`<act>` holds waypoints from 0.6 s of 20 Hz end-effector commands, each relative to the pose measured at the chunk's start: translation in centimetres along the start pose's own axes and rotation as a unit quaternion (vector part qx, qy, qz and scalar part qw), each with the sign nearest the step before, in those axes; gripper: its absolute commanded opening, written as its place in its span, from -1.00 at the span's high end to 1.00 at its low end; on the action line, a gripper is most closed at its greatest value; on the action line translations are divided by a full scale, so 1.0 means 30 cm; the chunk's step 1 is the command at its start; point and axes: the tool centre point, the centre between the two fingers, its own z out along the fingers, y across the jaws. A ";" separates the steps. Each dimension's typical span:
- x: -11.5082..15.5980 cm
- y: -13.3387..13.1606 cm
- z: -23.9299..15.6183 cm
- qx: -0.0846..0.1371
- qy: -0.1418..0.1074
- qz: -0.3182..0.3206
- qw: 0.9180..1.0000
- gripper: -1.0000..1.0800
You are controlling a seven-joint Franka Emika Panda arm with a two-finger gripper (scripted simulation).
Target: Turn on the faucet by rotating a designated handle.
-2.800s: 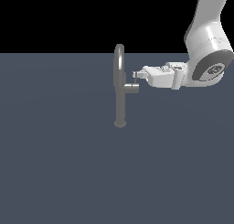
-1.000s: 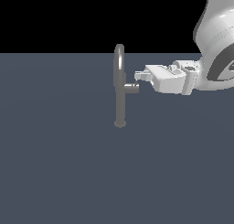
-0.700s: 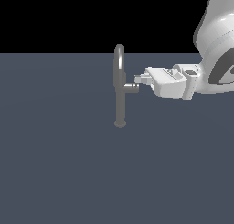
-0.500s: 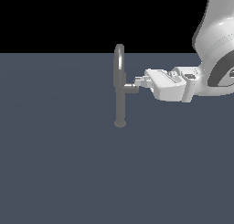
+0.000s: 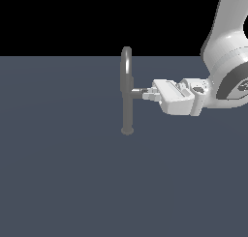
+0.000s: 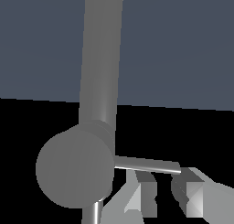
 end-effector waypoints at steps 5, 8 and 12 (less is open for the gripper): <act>0.162 0.023 0.000 0.006 0.002 0.029 1.000 1.00; 0.056 -0.021 0.000 -0.002 -0.002 0.001 1.000 1.00; 0.122 -0.033 0.000 0.001 0.000 0.012 1.000 1.00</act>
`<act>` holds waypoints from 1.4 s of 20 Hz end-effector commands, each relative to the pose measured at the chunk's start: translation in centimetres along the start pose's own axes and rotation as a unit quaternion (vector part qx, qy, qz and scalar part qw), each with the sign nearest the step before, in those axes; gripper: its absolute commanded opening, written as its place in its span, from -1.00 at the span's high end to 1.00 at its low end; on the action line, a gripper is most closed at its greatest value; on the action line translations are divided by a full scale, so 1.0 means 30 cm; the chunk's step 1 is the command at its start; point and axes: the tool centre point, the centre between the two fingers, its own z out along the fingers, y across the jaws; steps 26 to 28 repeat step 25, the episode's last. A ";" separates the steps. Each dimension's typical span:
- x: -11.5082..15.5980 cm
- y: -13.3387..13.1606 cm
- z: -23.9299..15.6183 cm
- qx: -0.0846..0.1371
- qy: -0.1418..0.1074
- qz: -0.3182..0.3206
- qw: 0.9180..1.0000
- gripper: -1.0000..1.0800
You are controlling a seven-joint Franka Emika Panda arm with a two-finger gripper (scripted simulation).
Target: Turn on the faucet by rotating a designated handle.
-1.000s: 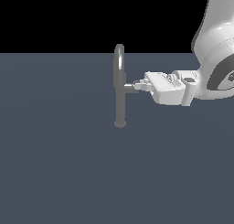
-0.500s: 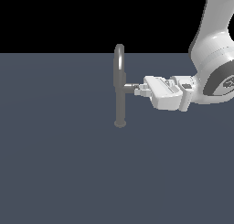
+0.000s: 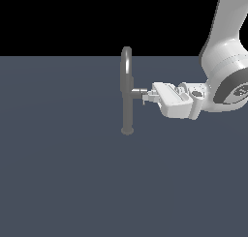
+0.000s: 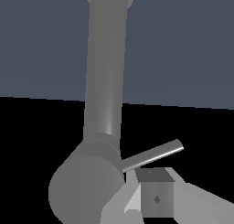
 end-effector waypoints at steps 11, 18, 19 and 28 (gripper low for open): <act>0.063 -0.032 -0.001 -0.004 -0.003 0.010 1.000 1.00; 0.141 -0.083 0.000 0.005 0.004 0.021 1.000 1.00; 0.152 -0.090 -0.001 0.007 0.005 0.023 1.000 1.00; 0.207 -0.124 -0.002 0.013 0.010 0.030 0.999 1.00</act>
